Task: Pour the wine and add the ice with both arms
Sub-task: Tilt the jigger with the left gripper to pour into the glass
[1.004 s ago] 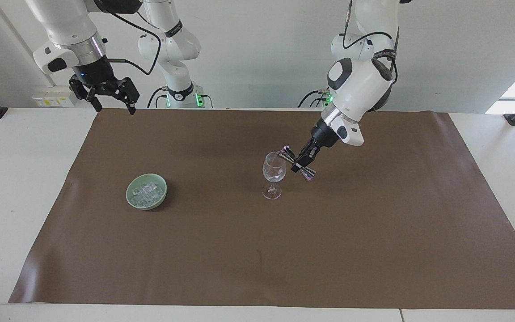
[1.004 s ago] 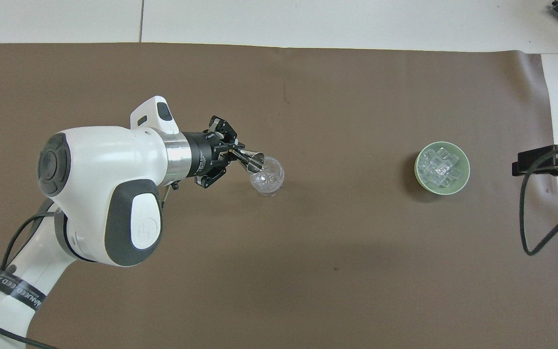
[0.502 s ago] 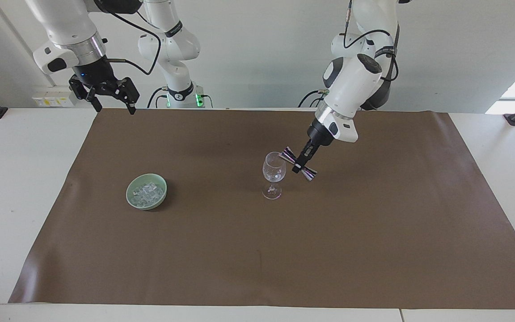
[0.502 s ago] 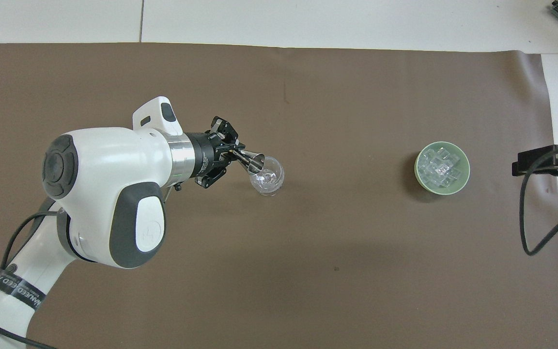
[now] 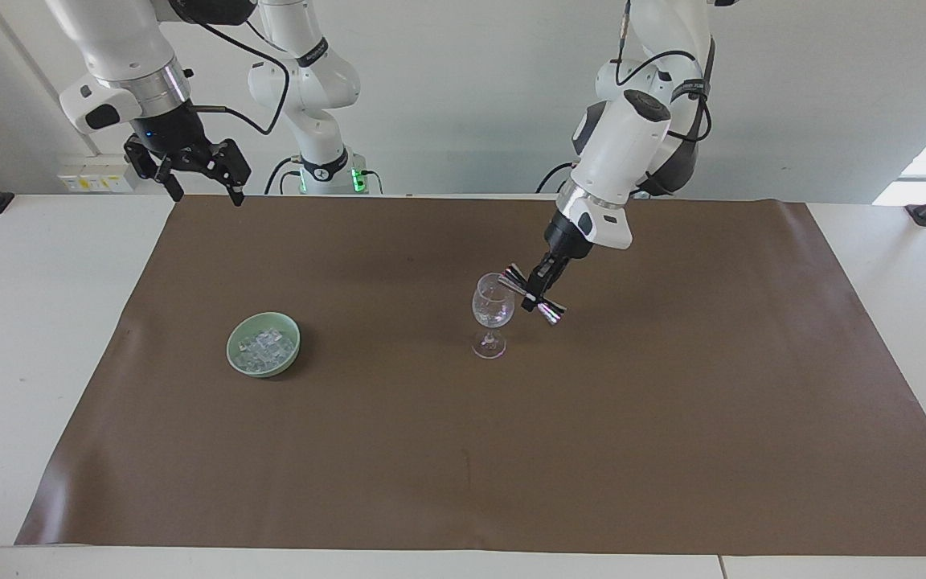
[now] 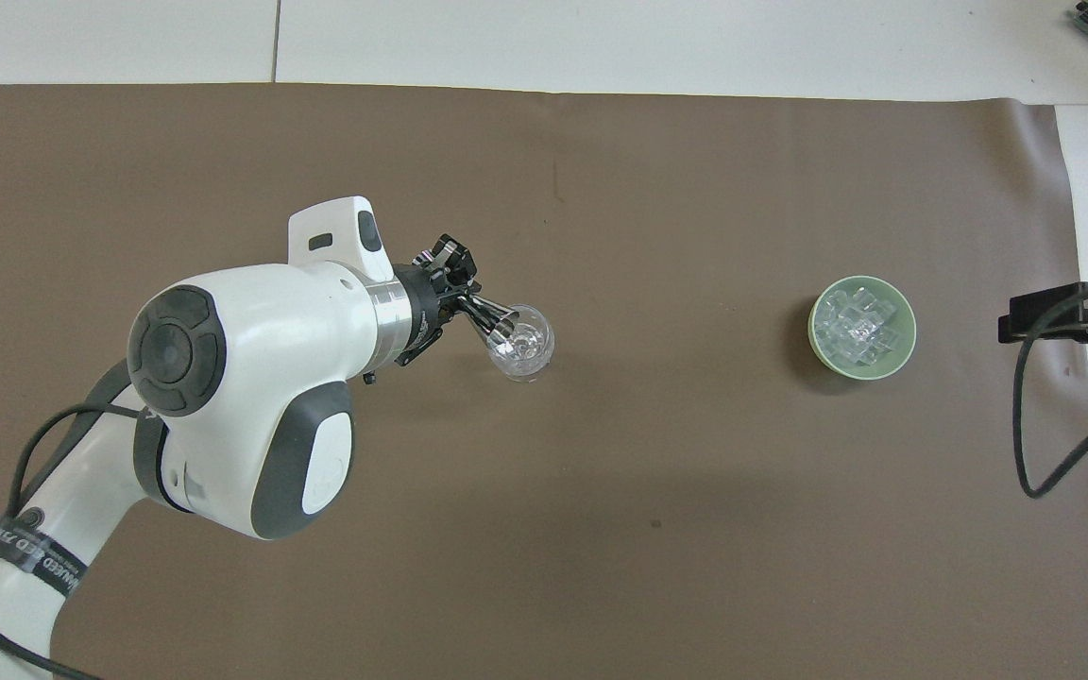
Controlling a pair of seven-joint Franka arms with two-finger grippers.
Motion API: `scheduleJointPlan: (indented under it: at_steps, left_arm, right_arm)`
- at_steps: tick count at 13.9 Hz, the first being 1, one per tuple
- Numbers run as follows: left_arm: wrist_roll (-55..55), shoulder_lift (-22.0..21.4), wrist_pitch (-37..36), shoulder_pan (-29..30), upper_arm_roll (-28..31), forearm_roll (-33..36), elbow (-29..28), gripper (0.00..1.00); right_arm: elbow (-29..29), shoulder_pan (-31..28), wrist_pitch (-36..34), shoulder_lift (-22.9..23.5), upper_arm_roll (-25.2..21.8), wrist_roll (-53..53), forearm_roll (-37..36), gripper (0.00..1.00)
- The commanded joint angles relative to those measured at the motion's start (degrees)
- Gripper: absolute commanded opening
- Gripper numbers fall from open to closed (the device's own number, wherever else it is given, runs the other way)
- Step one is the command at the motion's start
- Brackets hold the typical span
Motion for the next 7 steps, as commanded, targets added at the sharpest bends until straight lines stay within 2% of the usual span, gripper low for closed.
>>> scheduleJointPlan:
  at_steps: [1,7]
  left_arm:
    - [-2.7,-0.9,3.1,-1.8,0.9,4.3,-1.4,0.0]
    - [-5.7,-0.6,5.5,-2.6,0.9,12.7,-1.4,0.0]
  right_arm:
    - [-0.6,0.0,-0.7,-0.9,0.0,-1.1,0.5,1.0]
    - [-0.6,0.0,-0.7,-0.9,0.0,-1.1,0.5,1.0]
